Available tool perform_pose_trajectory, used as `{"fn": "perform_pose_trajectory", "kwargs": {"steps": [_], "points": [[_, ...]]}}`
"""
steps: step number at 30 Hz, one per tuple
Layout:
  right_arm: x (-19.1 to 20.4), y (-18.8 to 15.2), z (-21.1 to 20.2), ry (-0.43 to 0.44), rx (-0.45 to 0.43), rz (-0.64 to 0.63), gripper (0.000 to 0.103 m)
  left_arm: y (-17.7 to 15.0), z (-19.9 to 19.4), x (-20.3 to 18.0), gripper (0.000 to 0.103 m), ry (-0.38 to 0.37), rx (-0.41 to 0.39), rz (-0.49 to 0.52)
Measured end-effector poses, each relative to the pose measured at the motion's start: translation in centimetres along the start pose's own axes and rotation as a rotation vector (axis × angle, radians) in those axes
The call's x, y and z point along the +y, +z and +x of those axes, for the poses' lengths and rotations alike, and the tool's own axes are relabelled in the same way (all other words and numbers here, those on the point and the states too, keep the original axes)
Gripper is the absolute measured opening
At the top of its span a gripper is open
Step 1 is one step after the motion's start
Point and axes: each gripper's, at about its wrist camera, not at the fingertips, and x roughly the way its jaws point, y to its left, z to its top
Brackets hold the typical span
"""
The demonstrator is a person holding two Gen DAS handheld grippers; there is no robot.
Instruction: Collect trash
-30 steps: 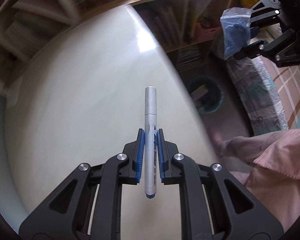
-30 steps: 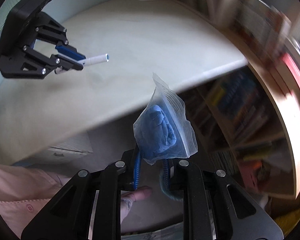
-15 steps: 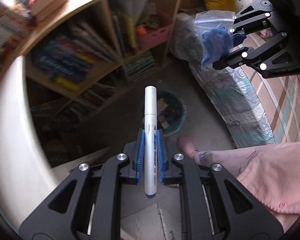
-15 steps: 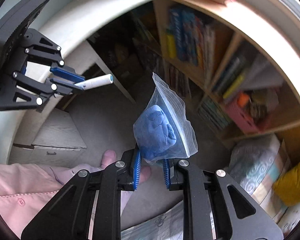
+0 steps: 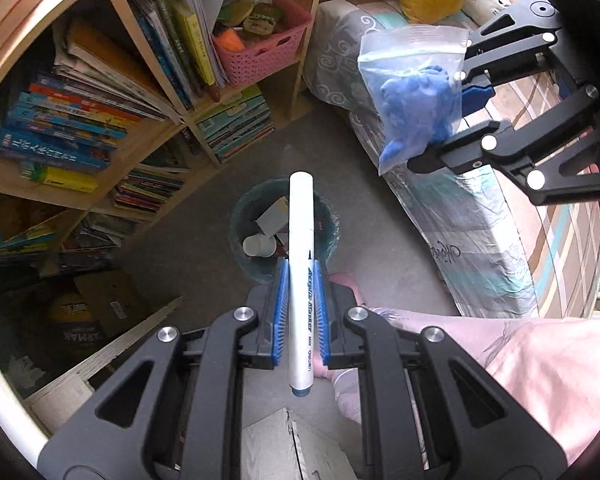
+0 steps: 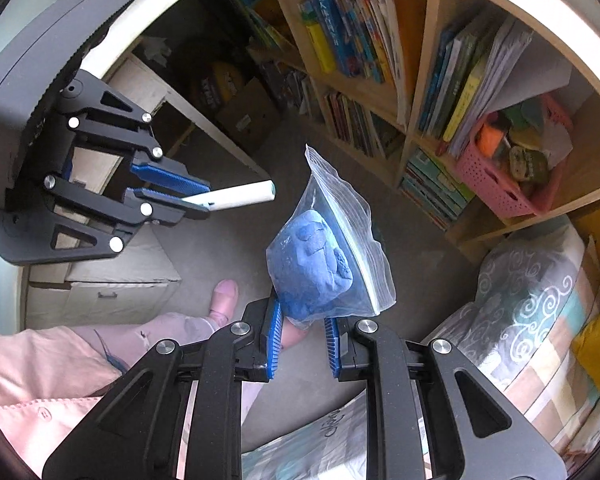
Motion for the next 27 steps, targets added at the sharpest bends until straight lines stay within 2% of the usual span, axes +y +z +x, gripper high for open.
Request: {"fn": "perform_pose_trajectory", "kwargs": {"steps": [9, 13, 14, 15, 16, 17, 18, 27], "points": [[-1.2, 0.6, 2.0, 0.028, 0.015, 0.016, 0.019, 0.7, 2.3, 0.7, 0.011, -0.022, 0.032, -0.015], [-1.8, 0.9, 2.8, 0.038, 0.029, 0.024, 0.023, 1.2, 3.4, 0.8, 0.012, 0.007, 0.041, -0.011], [-2.0, 0.9, 2.9, 0.04, 0.028, 0.029, 0.029, 1.3, 3.6, 0.8, 0.015, 0.011, 0.039, -0.011], [-2.3, 0.9, 3.0, 0.03, 0.026, 0.037, 0.047, 1.4, 3.8, 0.8, 0.029, 0.009, 0.043, -0.013], [-2.6, 0.8, 2.9, 0.024, 0.018, 0.043, 0.056, 1.5, 3.9, 0.9, 0.046, 0.015, 0.044, -0.017], [-2.7, 0.7, 2.8, 0.022, 0.014, 0.047, 0.064, 1.7, 3.9, 0.9, 0.052, 0.026, 0.037, -0.016], [-3.0, 0.6, 2.7, 0.021, 0.013, 0.052, 0.063, 1.8, 3.9, 0.8, 0.055, 0.032, 0.03, -0.013], [-4.1, -0.3, 2.6, 0.01, 0.036, 0.072, 0.063, 2.3, 3.9, 0.6, 0.061, 0.027, 0.022, -0.001]]}}
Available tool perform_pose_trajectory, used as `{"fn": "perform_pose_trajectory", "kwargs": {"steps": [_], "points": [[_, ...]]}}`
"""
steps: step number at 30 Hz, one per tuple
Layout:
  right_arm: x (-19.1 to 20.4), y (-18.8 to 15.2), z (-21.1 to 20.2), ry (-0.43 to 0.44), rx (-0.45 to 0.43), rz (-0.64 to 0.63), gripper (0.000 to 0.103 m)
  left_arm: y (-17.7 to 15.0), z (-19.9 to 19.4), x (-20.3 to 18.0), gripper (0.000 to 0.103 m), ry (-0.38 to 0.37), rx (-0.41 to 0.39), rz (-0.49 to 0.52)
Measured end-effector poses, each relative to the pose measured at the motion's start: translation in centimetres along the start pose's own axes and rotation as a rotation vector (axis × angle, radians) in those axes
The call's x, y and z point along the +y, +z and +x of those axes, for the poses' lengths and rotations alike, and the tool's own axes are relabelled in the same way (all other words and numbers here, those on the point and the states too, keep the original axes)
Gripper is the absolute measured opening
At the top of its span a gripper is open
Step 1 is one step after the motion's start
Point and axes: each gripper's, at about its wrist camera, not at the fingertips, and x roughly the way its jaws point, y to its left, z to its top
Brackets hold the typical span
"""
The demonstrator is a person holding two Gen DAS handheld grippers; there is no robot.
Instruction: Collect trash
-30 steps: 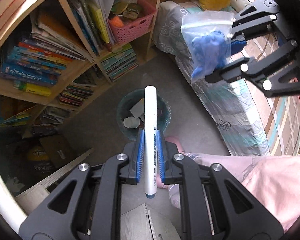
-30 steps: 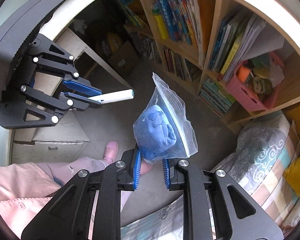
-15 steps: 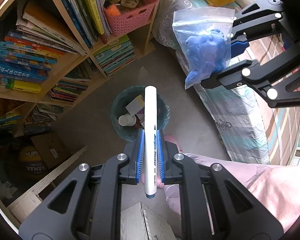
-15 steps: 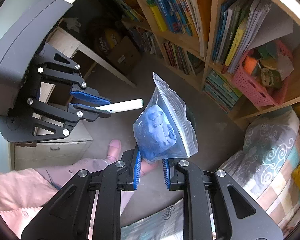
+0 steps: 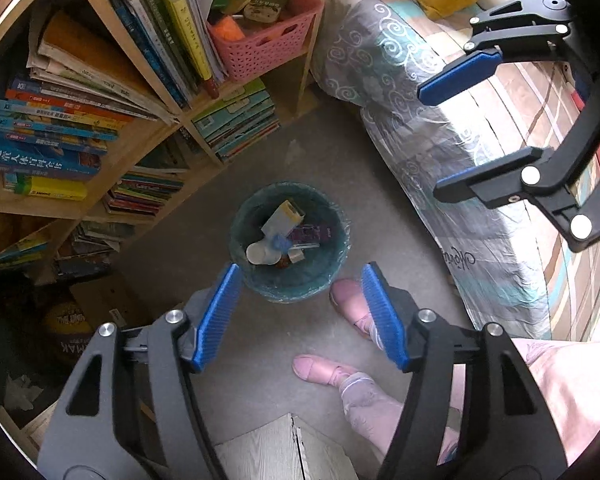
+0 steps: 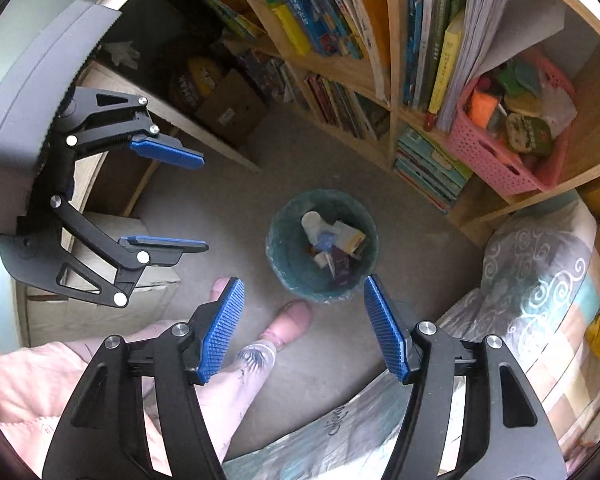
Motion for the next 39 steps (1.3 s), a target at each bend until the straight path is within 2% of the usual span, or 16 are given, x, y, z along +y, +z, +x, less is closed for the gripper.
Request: {"fn": "perform_pose_trajectory", "kwargs": {"steps": [7, 19, 20, 23, 25, 27, 32, 34, 39], "points": [[0.2, 0.0, -0.2, 0.003, -0.002, 0.001, 0.063, -0.4, -0.3, 0.4, 0.061, 0.001, -0.002, -0.017], [1.5, 0.7, -2.0, -0.025, -0.023, -0.035, 0.072, -2.0, -3.4, 1.0, 0.065, 0.046, -0.049, -0.067], [1.6, 0.7, -2.2, -0.027, -0.026, -0.038, 0.075, -2.2, -4.0, 1.1, 0.065, 0.052, -0.062, -0.08], [2.3, 1.0, -3.1, -0.028, -0.036, -0.053, 0.076, -3.1, -6.0, 1.3, 0.068, 0.075, -0.104, -0.123], [3.0, 1.3, -3.8, -0.033, -0.046, -0.069, 0.077, -3.8, -7.5, 1.4, 0.078, 0.102, -0.141, -0.15], [3.8, 1.8, -4.6, -0.04, -0.059, -0.091, 0.083, -4.6, -9.2, 1.6, 0.079, 0.125, -0.177, -0.182], [5.9, 3.3, -6.4, -0.049, -0.09, -0.158, 0.087, -7.1, -13.0, 2.6, 0.084, 0.186, -0.244, -0.277], [7.0, 4.0, -7.0, -0.042, -0.098, -0.187, 0.087, -8.1, -14.2, 3.0, 0.088, 0.212, -0.267, -0.313], [10.0, 5.6, -8.1, -0.049, -0.126, -0.262, 0.087, -11.4, -16.9, 4.4, 0.088, 0.267, -0.305, -0.389]]}}
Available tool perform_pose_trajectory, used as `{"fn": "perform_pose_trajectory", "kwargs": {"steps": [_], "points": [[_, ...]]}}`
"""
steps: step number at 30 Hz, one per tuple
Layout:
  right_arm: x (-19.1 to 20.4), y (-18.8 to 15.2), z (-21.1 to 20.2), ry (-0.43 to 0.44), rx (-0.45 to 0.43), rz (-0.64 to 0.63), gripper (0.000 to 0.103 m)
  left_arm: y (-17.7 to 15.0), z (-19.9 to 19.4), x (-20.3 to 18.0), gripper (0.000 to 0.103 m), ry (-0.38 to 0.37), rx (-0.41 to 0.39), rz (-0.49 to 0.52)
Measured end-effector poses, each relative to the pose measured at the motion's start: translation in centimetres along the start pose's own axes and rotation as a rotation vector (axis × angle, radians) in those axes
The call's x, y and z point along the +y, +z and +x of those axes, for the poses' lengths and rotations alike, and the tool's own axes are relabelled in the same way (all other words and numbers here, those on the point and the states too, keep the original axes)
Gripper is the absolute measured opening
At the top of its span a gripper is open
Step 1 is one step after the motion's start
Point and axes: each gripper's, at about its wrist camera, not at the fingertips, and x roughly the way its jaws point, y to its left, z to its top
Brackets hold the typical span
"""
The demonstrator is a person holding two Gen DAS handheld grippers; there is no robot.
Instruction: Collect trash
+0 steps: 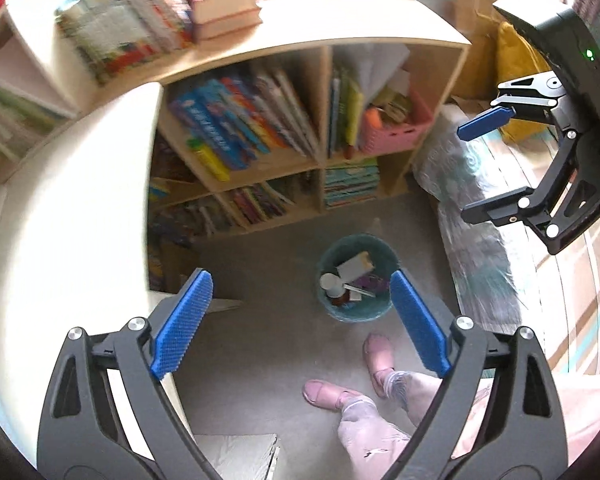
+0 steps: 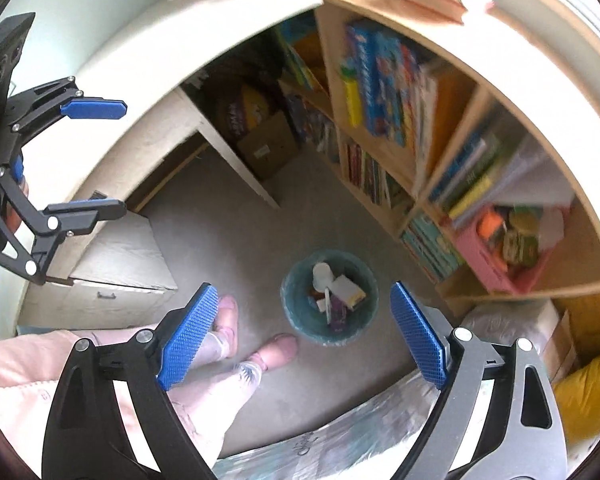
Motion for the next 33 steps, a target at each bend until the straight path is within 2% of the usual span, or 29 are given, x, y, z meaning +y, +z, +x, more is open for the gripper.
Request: {"fn": "perform_pose_trajectory", "kwargs": {"steps": [10, 23, 26, 33], "points": [[4.4, 4.0, -0.9, 0.0, -0.043, -0.075, 0.088, -3.0, -5.3, 5.0, 0.096, 0.111, -0.09, -0.15], [11.5, 8.9, -1.9, 0.019, -0.087, -0.241, 0.09, -7.7, -10.9, 10.3, 0.096, 0.287, -0.171, -0.402], [13.6, 9.8, -1.7, 0.006, -0.095, -0.282, 0.09, -9.3, -12.4, 11.5, 0.096, 0.334, -0.179, -0.485], [18.8, 12.2, -1.1, 0.069, -0.102, -0.342, 0.09, -13.3, -15.4, 14.3, 0.096, 0.435, -0.202, -0.662]]}}
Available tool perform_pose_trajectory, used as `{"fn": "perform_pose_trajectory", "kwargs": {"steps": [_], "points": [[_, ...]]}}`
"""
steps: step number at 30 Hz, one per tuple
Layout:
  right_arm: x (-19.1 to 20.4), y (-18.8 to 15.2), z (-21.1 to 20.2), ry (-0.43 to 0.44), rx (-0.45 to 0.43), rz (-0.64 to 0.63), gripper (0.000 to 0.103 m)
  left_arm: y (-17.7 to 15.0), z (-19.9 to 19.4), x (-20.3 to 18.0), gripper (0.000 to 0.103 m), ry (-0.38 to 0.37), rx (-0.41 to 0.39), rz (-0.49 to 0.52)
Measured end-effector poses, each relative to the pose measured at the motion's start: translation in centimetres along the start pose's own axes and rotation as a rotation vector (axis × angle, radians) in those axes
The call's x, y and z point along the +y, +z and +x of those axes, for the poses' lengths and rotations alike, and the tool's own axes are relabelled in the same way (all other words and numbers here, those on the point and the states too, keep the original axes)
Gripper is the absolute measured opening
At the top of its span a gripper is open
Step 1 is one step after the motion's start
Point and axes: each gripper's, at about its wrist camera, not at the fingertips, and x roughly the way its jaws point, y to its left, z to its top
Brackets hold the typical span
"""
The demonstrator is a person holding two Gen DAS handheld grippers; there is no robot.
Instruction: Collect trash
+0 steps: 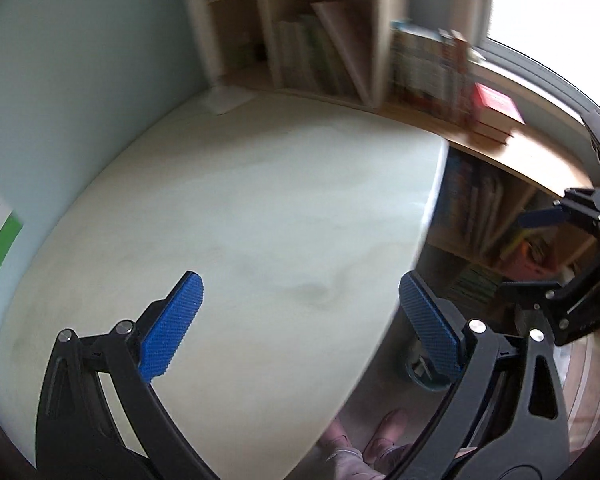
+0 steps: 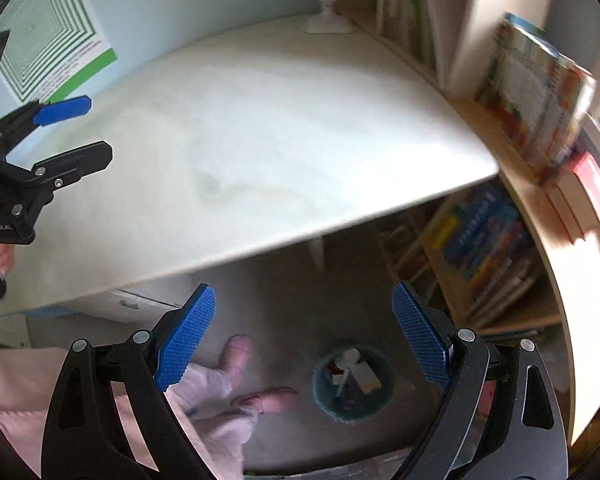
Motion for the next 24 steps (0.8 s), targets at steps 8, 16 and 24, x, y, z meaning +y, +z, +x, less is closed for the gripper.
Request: {"fn": "perform_pose_trajectory", "kwargs": {"steps": [8, 16, 24], "points": [[6.3, 4.5, 1.8, 0.044, -0.036, -0.086, 0.09, -2.7, -2.2, 7.3, 0.096, 0.143, 0.005, -0.208], [12.8, 7.6, 3.8, 0.089, -0.048, -0.192, 0.09, -6.7, -5.0, 13.8, 0.096, 0.313, 0.009, -0.402], [19.6, 9.9, 5.9, 0.166, -0.032, -0.335, 0.09, -11.0, -7.1, 19.5, 0.096, 0.43, 0.003, -0.626]]}}
